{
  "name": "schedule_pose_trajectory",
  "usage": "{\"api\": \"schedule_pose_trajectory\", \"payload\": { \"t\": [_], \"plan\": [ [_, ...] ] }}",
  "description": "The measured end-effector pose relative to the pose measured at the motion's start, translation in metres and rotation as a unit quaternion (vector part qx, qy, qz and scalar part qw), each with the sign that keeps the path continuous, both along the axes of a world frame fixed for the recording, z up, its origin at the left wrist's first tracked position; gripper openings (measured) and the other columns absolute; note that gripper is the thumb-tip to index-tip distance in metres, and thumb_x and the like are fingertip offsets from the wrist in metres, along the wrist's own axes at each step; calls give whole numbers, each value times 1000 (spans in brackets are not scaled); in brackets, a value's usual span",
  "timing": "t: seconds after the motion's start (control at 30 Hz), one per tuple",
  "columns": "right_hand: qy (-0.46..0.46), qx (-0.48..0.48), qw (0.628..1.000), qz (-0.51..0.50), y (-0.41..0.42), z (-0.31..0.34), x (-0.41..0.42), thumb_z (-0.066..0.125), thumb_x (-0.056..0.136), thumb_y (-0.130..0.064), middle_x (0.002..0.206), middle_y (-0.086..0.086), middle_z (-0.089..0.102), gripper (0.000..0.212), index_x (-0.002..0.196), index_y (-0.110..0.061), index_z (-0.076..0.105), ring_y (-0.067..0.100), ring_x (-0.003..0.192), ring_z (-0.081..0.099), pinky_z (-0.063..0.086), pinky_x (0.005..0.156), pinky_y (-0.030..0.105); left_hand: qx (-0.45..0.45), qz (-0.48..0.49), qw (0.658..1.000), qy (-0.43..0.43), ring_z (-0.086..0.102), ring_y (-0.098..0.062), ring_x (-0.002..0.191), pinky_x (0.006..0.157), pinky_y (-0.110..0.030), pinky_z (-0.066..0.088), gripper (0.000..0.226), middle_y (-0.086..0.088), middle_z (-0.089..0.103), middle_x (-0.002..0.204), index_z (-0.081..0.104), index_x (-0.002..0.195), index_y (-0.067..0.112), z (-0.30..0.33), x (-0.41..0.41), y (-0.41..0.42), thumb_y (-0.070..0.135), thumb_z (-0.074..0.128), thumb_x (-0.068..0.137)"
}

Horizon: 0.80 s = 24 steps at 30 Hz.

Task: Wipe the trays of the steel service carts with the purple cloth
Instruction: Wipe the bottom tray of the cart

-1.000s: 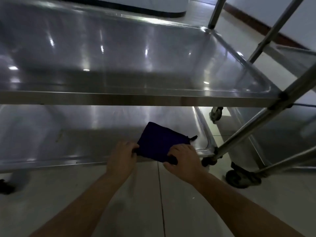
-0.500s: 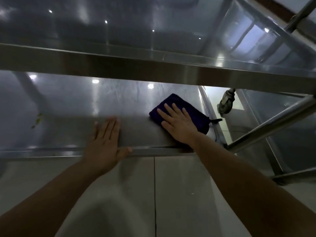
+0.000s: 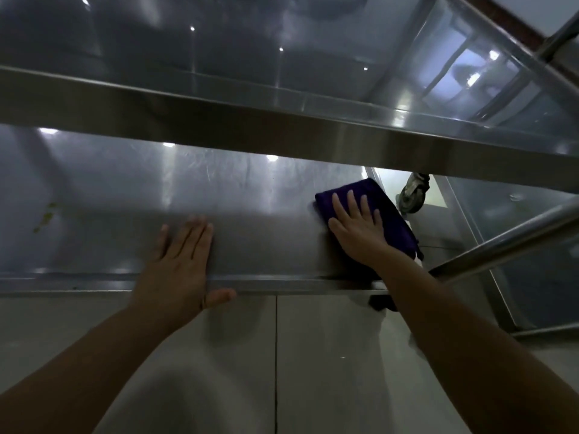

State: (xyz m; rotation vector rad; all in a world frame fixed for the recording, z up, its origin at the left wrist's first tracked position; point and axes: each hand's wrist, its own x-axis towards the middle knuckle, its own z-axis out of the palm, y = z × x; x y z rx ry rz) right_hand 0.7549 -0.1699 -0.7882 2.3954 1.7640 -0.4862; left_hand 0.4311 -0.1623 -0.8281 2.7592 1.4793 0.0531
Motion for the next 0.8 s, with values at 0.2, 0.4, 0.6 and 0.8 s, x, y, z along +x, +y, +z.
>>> {"api": "schedule_pose_trajectory", "payload": {
  "t": [0.2, 0.4, 0.6, 0.8],
  "plan": [
    [-20, -41, 999, -14, -88, 12, -50, 16, 102, -46, 159, 6, -23, 63, 151, -24, -19, 26, 146, -20, -2, 118, 45, 10, 0, 1000, -5, 31, -33, 134, 112, -45, 8, 111, -26, 43, 141, 41, 136, -10, -2, 1, 0, 82, 13, 81],
    [-54, -61, 997, 5, -98, 16, -47, -3, 95, -49, 161, 10, -10, 66, 154, -19, 0, 29, 149, -3, 12, 118, 45, 6, -5, 1000, -17, 28, -29, 137, 114, -41, 6, 110, -23, 40, 145, 37, 139, -8, -4, -3, 0, 82, 14, 81],
    [-55, 3, 998, -14, -16, -2, 15, 14, 101, -43, 162, 6, -8, 58, 154, -28, -3, 27, 149, -5, 3, 119, 43, 9, -20, 1000, -16, 23, -26, 138, 113, -41, 10, 108, -23, 39, 145, 37, 140, -8, -3, -4, 2, 80, 13, 83],
    [-54, 64, 996, -40, 34, -7, 9, 19, 102, -39, 162, 7, -6, 57, 154, -29, 0, 27, 148, -9, -8, 119, 42, 19, -10, 1000, 0, 26, -29, 137, 112, -49, 14, 109, -24, 40, 144, 36, 140, -9, -6, -4, 4, 80, 9, 83]
  ]
}}
